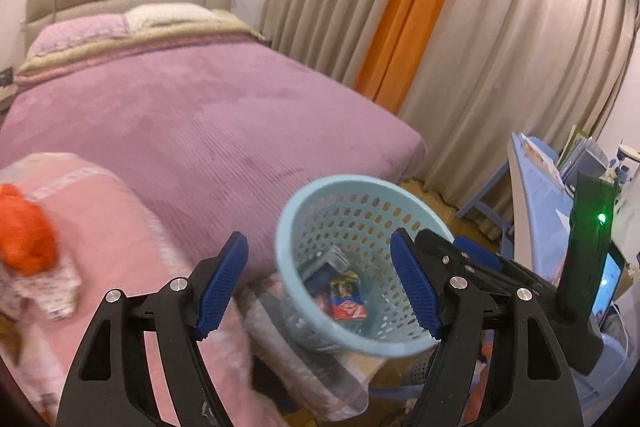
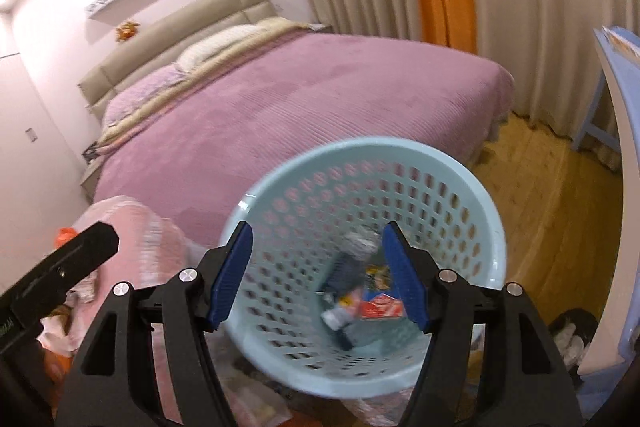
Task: Collect trash
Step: 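Carry carton and tiger box to the wastebasket and open both tools, then grasp the red-white paper cup with left tool while right tool grasps orange bag, then carry paper cup and orange bag to the wastebasket and open both tools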
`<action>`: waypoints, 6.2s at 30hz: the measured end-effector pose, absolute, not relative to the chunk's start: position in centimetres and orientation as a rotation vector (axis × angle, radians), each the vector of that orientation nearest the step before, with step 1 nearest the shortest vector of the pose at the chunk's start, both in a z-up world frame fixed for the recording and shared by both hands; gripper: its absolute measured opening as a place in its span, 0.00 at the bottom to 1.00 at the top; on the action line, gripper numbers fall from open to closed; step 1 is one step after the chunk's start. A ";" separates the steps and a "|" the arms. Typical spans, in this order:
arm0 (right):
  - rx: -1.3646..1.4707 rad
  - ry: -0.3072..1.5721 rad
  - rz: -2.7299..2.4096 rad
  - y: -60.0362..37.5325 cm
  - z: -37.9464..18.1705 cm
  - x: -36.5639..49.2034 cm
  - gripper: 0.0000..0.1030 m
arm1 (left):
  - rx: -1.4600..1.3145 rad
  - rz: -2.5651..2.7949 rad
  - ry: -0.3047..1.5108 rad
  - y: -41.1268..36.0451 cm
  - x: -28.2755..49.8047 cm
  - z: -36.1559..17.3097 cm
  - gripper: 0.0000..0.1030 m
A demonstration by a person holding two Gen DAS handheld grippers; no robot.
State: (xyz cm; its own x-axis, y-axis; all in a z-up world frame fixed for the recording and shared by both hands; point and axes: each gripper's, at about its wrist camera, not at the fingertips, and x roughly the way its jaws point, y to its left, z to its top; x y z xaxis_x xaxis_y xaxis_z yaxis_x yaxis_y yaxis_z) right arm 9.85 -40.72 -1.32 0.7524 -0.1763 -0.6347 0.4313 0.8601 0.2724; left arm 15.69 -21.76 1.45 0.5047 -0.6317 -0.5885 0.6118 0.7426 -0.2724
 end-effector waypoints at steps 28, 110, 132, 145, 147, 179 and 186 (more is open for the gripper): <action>0.105 0.653 0.219 -14.4 3.1 21.6 0.62 | -0.123 -0.103 0.737 11.7 20.5 0.2 0.70; -0.037 0.695 0.333 -10.0 0.0 27.0 0.35 | -0.423 -0.196 0.850 16.3 28.6 -5.4 0.47; 0.099 0.483 0.207 -19.4 7.8 16.2 0.35 | -0.203 -0.485 0.591 0.7 17.5 7.9 0.29; 0.333 0.533 -0.189 -37.0 5.3 9.1 0.35 | -0.054 -0.765 0.680 -20.0 16.5 5.1 0.29; 0.391 0.558 -0.227 -39.6 4.3 8.8 0.35 | -0.032 -0.782 0.700 -22.5 16.8 4.1 0.30; 0.495 0.715 -0.320 -44.8 -2.4 9.6 0.59 | -0.005 -0.784 0.740 -23.4 14.9 -0.4 0.60; 0.410 0.665 -0.211 -38.9 1.0 10.0 0.59 | -0.070 -0.727 0.661 -16.1 13.0 3.0 0.61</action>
State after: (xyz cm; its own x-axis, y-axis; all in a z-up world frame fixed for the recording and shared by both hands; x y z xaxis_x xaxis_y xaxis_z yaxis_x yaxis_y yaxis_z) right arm 10.03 -38.91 0.98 0.7697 -0.0597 -0.6356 0.3176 0.8994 0.3002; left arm 12.96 -16.09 3.02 0.5554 -0.6362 -0.5356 0.5934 0.7544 -0.2806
